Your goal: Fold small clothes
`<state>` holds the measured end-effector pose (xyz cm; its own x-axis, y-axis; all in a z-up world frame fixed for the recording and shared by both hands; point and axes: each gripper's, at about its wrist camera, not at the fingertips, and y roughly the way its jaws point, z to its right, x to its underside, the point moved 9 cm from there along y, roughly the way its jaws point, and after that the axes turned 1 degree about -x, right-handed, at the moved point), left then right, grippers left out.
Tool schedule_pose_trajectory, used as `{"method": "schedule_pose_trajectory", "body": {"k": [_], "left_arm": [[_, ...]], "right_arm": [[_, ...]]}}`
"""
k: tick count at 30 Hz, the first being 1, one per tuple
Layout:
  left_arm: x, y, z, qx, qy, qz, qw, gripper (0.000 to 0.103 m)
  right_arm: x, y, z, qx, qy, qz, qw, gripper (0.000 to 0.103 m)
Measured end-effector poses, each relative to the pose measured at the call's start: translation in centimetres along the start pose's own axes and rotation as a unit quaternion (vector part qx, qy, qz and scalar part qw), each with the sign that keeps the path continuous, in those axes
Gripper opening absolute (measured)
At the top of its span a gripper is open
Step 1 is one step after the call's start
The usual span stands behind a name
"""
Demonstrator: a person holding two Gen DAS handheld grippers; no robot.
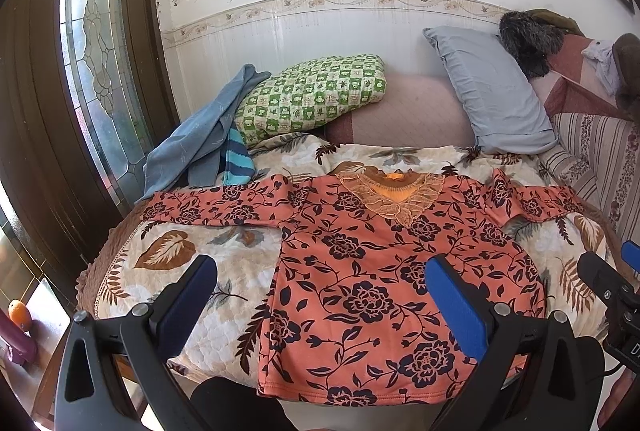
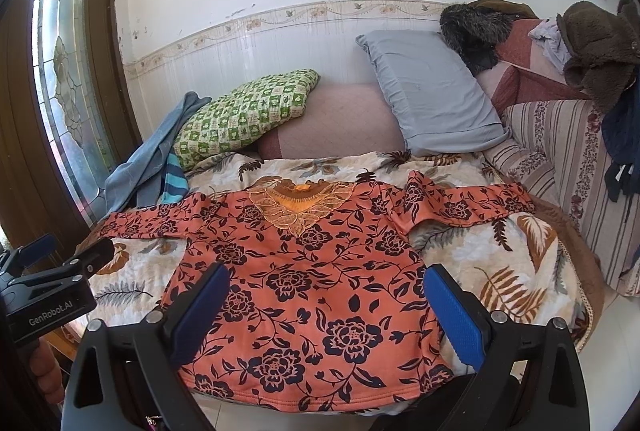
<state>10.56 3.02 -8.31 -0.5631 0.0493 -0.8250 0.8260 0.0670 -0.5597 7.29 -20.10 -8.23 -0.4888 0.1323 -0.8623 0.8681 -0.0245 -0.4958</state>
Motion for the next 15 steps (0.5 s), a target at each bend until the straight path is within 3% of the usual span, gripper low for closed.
{"method": "schedule_pose_trajectory", "body": {"k": [15], "left_arm": [[0.15,0.44,0.58,-0.003,0.007,-0.010,0.9999,0.103]], "right_arm": [[0.34,0.70,0.12,-0.003,0.005,-0.009,1.000,0.099]]}}
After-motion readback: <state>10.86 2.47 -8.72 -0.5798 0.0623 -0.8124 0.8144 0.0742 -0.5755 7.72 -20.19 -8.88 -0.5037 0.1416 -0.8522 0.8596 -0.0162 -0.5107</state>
